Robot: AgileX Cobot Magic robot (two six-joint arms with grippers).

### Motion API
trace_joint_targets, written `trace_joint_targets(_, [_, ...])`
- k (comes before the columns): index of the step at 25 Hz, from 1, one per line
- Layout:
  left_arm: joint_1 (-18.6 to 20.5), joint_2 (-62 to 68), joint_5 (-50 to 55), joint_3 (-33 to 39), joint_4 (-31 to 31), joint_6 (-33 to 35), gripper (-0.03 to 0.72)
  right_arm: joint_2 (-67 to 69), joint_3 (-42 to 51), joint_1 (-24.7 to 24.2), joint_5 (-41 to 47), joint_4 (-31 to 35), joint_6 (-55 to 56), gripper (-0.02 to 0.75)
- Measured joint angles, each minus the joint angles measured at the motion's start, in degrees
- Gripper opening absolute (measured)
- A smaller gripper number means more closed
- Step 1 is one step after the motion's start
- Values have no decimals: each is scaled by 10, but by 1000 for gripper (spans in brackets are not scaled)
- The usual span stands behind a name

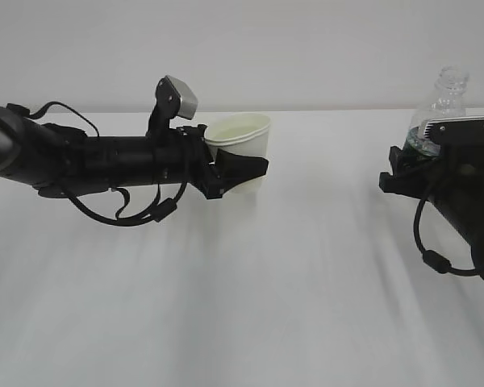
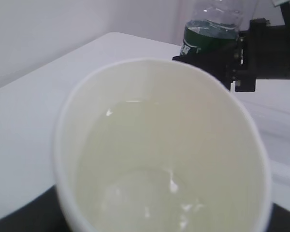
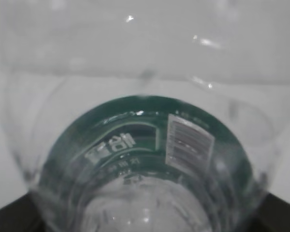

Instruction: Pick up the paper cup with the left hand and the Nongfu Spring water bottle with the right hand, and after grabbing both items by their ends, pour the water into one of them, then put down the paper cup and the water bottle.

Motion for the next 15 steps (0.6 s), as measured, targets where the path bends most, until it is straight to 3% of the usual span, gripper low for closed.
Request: trace_joint_targets(15, [70, 0, 0, 0, -32, 10, 433, 0, 0, 0, 0, 0, 0, 501])
